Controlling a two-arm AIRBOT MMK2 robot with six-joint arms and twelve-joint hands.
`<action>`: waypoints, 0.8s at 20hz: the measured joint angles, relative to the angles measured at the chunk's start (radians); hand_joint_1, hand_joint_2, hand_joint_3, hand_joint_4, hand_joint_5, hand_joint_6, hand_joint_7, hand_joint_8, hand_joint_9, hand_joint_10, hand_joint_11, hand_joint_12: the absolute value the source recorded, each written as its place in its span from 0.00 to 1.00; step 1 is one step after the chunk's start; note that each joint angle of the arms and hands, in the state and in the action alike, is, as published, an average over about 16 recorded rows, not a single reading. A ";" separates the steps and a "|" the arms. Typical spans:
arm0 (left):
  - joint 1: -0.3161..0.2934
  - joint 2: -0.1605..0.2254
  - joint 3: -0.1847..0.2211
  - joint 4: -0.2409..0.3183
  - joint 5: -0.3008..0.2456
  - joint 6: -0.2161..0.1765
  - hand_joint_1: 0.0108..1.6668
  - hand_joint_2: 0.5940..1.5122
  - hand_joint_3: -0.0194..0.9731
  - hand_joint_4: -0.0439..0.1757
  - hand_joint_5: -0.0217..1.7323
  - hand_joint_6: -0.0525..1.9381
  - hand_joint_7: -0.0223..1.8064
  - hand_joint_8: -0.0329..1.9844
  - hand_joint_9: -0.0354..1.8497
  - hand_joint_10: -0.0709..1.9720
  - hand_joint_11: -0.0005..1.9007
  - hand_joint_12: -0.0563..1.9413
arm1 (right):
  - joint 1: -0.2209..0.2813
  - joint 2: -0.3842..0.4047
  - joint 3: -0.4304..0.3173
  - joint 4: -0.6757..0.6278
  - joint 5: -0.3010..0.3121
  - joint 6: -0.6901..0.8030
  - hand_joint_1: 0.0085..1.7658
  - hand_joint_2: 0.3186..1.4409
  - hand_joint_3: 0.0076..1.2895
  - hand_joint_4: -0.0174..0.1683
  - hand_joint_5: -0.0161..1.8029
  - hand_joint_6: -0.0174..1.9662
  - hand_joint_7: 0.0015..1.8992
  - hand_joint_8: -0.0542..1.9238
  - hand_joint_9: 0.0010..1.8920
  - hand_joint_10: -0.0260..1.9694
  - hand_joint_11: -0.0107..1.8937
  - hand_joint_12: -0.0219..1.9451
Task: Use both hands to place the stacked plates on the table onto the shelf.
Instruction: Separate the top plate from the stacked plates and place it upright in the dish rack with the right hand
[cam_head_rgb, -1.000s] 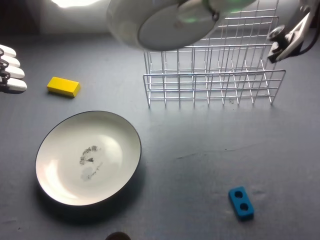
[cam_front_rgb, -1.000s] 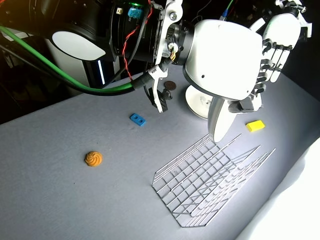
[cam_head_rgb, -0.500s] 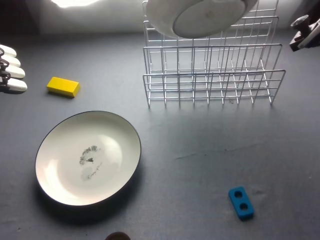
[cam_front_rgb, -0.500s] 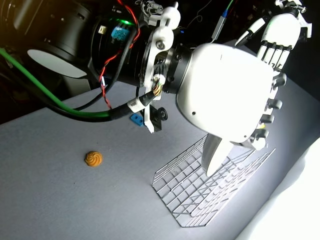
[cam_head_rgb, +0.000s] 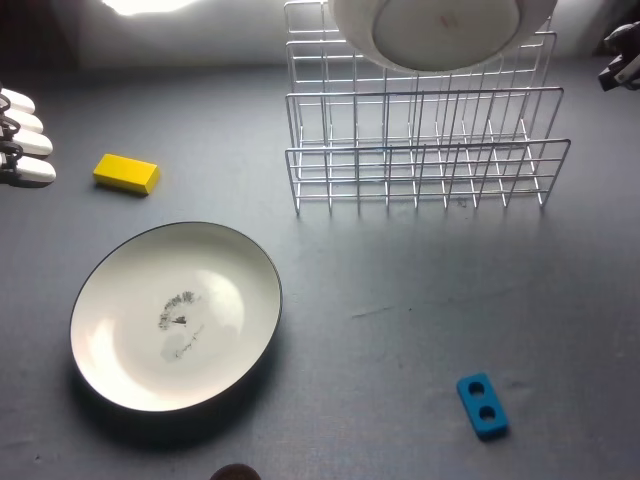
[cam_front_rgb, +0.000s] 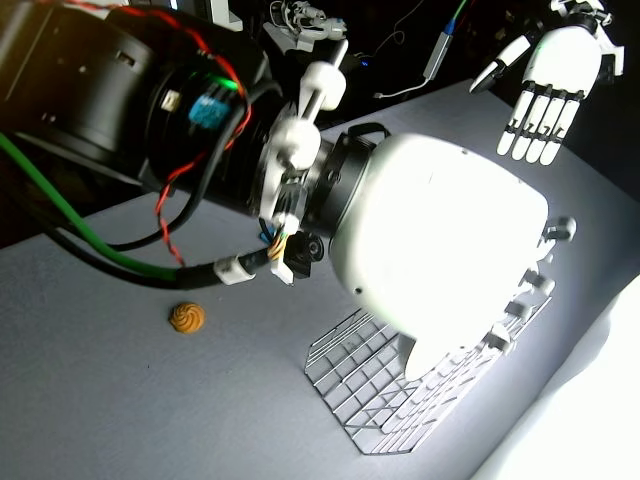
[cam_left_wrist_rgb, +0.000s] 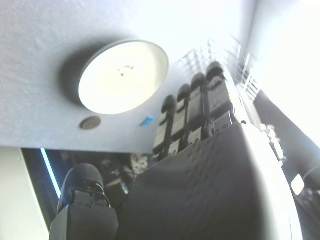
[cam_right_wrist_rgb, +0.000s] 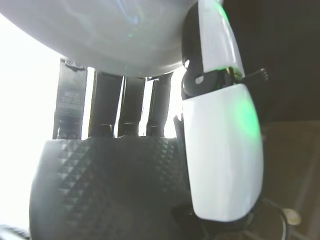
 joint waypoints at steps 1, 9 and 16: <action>-0.001 0.000 0.000 0.000 0.000 0.000 0.00 0.54 0.03 0.20 0.03 0.03 0.02 0.01 0.03 0.03 0.01 0.03 | -0.002 0.000 0.005 0.010 -0.005 0.000 0.69 0.61 0.01 0.21 0.56 0.45 0.55 0.46 0.67 0.01 0.44 0.55; -0.004 0.000 -0.001 0.000 0.000 0.000 0.00 0.54 0.03 0.20 0.03 0.03 0.02 0.01 0.03 0.03 0.01 0.03 | -0.018 -0.003 0.040 0.055 -0.041 0.002 0.69 0.62 0.01 0.21 0.55 0.45 0.55 0.46 0.67 0.01 0.44 0.55; -0.005 -0.001 -0.004 0.002 0.000 0.001 0.00 0.54 0.03 0.20 0.03 0.03 0.02 0.01 0.03 0.03 0.01 0.03 | -0.035 -0.016 0.069 0.063 -0.055 0.005 0.69 0.62 0.01 0.22 0.55 0.45 0.55 0.46 0.66 0.01 0.43 0.56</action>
